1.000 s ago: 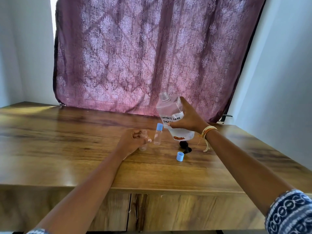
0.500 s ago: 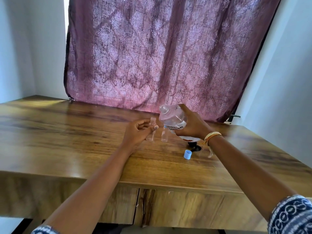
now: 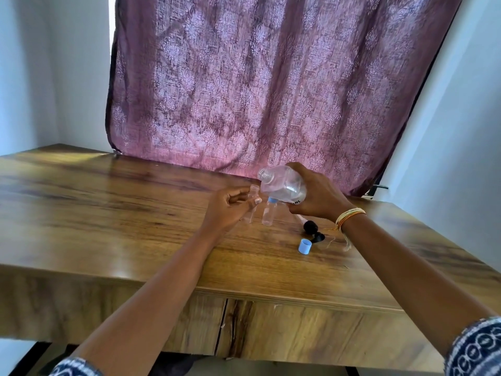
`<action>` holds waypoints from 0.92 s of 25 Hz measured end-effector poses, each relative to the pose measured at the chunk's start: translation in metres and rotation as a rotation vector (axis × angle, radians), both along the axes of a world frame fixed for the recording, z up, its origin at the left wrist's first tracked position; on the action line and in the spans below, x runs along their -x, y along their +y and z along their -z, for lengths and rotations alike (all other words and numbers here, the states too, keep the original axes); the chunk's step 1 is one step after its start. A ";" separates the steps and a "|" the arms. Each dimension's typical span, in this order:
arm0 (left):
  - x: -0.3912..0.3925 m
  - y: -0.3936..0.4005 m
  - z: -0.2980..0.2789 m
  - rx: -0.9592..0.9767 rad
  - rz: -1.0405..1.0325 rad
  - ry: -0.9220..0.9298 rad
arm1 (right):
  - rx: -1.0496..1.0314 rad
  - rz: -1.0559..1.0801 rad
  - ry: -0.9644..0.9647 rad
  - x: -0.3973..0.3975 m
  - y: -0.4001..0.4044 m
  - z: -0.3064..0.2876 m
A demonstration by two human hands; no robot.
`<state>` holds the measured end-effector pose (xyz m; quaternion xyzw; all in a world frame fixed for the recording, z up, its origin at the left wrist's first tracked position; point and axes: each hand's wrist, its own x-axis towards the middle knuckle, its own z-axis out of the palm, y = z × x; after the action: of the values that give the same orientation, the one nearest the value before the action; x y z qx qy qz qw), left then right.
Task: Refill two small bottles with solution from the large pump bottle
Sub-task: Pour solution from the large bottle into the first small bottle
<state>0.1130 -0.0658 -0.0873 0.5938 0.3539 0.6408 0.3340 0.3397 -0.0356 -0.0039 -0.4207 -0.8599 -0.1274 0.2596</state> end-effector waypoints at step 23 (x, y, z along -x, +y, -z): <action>0.003 -0.007 -0.001 0.004 0.071 0.002 | -0.117 0.075 -0.189 0.001 -0.004 0.000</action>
<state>0.1104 -0.0725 -0.0860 0.6061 0.3342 0.6272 0.3572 0.3384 -0.0391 -0.0044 -0.4229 -0.8551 -0.2262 0.1967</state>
